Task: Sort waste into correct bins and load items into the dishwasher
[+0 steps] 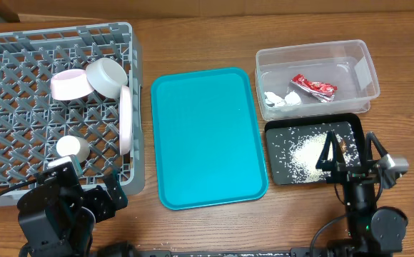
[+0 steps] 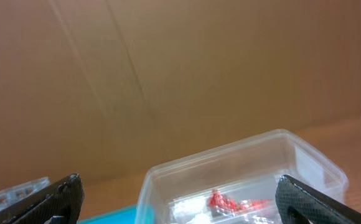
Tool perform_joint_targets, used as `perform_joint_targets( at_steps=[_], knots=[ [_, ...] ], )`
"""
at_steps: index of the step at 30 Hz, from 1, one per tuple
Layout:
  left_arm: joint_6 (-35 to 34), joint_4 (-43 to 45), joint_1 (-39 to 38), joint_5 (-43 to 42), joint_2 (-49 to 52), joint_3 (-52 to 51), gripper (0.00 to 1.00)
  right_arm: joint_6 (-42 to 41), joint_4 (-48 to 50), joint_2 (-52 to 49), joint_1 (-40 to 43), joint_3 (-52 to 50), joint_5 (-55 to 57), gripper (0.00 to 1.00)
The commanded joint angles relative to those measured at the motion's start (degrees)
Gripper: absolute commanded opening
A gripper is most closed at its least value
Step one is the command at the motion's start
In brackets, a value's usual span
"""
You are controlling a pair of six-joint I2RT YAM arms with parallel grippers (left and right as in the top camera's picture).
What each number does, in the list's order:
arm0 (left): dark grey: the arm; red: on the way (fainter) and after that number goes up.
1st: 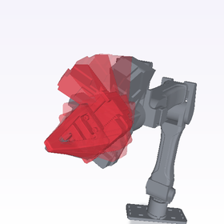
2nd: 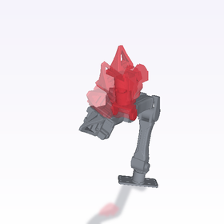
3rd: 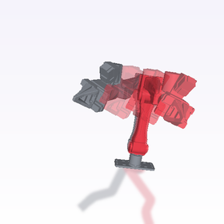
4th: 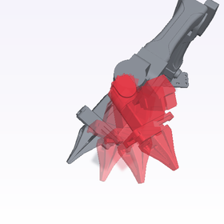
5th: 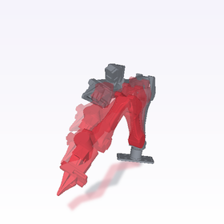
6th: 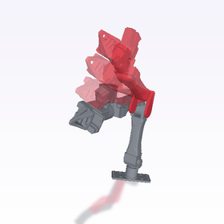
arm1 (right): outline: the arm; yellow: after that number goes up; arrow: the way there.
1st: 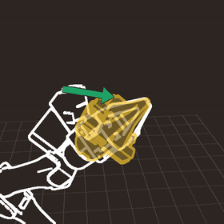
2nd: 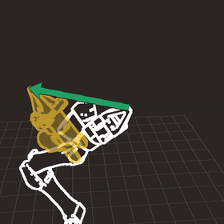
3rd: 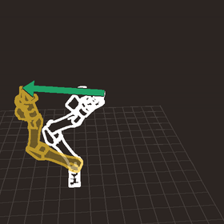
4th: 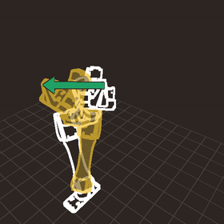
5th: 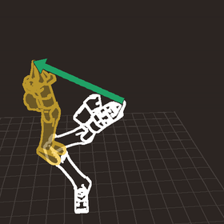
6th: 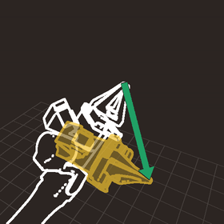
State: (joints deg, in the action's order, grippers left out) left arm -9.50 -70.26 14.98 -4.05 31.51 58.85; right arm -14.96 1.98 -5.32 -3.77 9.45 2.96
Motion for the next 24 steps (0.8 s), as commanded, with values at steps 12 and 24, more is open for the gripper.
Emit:
perform_joint_targets(
  at_steps=[12,24],
  knots=[
    [-0.81,0.15,-0.13,-0.42,-0.44,0.11,1.0,7.67,-6.95,5.16,2.75,-8.98,-6.54,1.0],
    [-0.81,-0.07,-0.13,-0.39,-0.46,0.11,1.0,7.54,-6.49,5.16,2.73,-8.98,-6.51,1.0]
  ],
)
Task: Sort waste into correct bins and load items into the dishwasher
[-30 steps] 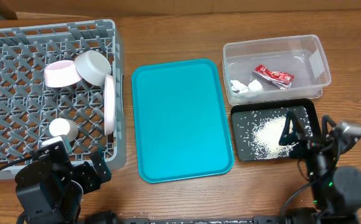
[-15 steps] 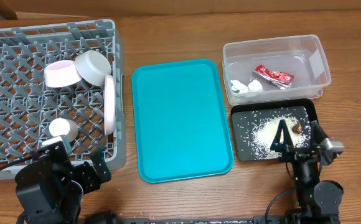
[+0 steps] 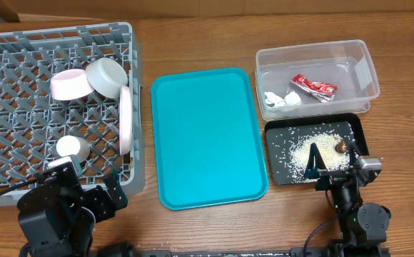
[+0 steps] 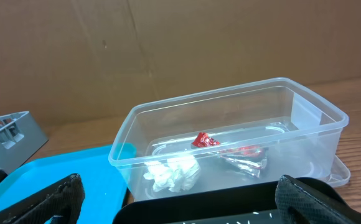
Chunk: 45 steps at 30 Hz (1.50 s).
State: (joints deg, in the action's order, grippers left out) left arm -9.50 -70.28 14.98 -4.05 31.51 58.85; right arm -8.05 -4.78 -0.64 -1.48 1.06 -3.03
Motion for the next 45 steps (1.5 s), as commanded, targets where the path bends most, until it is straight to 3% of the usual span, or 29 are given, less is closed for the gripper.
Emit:
perform_joint_targets(
  at_steps=[1,18,27,33,40,45],
  knots=[
    [-0.81,-0.04,-0.13,-0.42,-0.46,0.11,1.0,0.63,0.26,0.48,0.44,-0.59,-0.52,1.0],
    [-0.81,-0.22,-0.33,-0.44,-0.46,0.11,1.0,0.63,0.26,0.48,0.44,-0.59,-0.52,1.0],
    [-0.81,0.7,-5.29,1.07,-2.12,-1.27,1.0,0.63,0.26,0.48,0.44,-0.59,-0.52,1.0],
    [-1.49,18.88,-12.57,-0.42,-12.26,-16.63,1.0,0.63,0.26,0.48,0.44,-0.59,-0.52,1.0],
    [-4.48,44.28,-15.65,-1.62,-24.0,-38.12,1.0,0.63,0.28,0.48,0.44,-0.59,-0.52,1.0],
    [0.35,62.14,-17.07,-2.08,-28.85,-48.74,1.0,0.63,0.26,0.48,0.44,-0.59,-0.52,1.0]
  ],
)
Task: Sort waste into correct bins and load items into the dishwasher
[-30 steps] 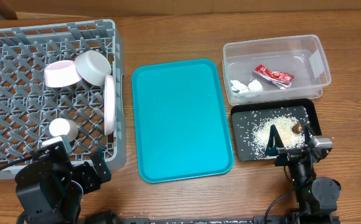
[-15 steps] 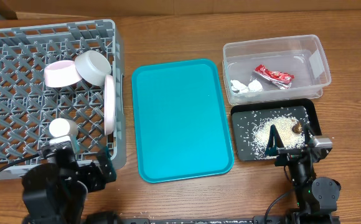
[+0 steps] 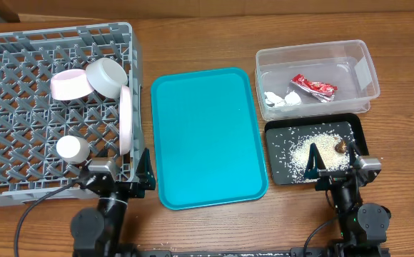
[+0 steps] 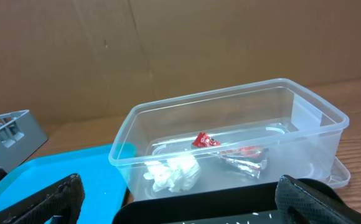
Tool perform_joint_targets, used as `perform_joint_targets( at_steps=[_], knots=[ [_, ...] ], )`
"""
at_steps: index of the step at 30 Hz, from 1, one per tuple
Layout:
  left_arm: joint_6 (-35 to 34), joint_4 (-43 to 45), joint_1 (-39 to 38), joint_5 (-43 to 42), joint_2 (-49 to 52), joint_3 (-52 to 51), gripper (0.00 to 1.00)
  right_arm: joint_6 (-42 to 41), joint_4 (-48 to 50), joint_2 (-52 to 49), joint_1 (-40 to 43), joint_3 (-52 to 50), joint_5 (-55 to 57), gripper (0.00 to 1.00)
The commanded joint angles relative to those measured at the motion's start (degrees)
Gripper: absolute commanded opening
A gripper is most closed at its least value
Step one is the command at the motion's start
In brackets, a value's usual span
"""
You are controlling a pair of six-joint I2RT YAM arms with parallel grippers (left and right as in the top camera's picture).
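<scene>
The grey dish rack [image 3: 21, 64] on the left holds a pink bowl [image 3: 70, 84], a pale bowl [image 3: 107, 76], a pink plate [image 3: 125, 118] on edge and a white cup [image 3: 73, 148]. A clear bin [image 3: 314, 48] [image 4: 230, 99] contains a red wrapper [image 3: 312, 86] [image 4: 204, 140] and crumpled tissue [image 3: 282, 98] [image 4: 171, 171]. Rice lies scattered in the black tray [image 3: 278, 175] [image 4: 168, 205]. My right gripper [image 3: 332, 158] [image 4: 183, 202] stands open and empty over that tray's near edge. My left gripper [image 3: 128, 177] sits open by the rack's near right corner.
A bare teal tray [image 3: 207, 135] [image 4: 99, 168] lies between the rack and the bins. A brown cardboard wall [image 4: 180, 43] rises behind the table. Both arm bases stand at the table's near edge.
My left arm was folded at the near left corner. Now it stands further right, its gripper at the rack's near right corner. The right arm and all the objects are unchanged.
At first my right gripper hung over the black tray, its camera tilted up at the cardboard wall. Then it sat lower at the tray's near edge, facing the clear bin, and it has stayed there. The left arm has since shifted right.
</scene>
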State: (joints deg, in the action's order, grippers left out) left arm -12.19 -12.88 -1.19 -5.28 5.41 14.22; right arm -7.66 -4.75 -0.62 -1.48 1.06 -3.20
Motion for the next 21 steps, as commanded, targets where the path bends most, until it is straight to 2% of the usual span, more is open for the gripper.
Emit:
perform_joint_targets(
  at_steps=[1,3,6,9,11,21],
  knots=[
    [6.05,8.02,-1.2,-1.36,-3.74,-6.05,1.0,0.24,0.24,0.46,0.44,-0.59,-0.35,1.0],
    [10.95,13.29,-1.51,-2.86,-5.33,-9.01,1.0,0.24,0.24,0.46,0.44,-0.59,-0.35,1.0],
    [13.33,17.49,-1.53,-3.34,-5.22,-11.65,1.0,0.24,0.26,0.46,0.44,-0.59,-0.35,1.0],
    [13.31,15.67,-1.53,-3.34,-5.22,-14.08,1.0,0.24,0.26,0.46,0.44,-0.59,-0.35,1.0],
    [13.33,9.18,-1.51,-3.15,-5.22,-13.94,1.0,0.24,0.24,0.46,0.44,-0.59,-0.35,1.0],
    [13.33,9.09,-1.46,-2.16,-5.18,-13.94,1.0,0.24,0.24,0.46,0.44,-0.59,-0.35,1.0]
  ],
)
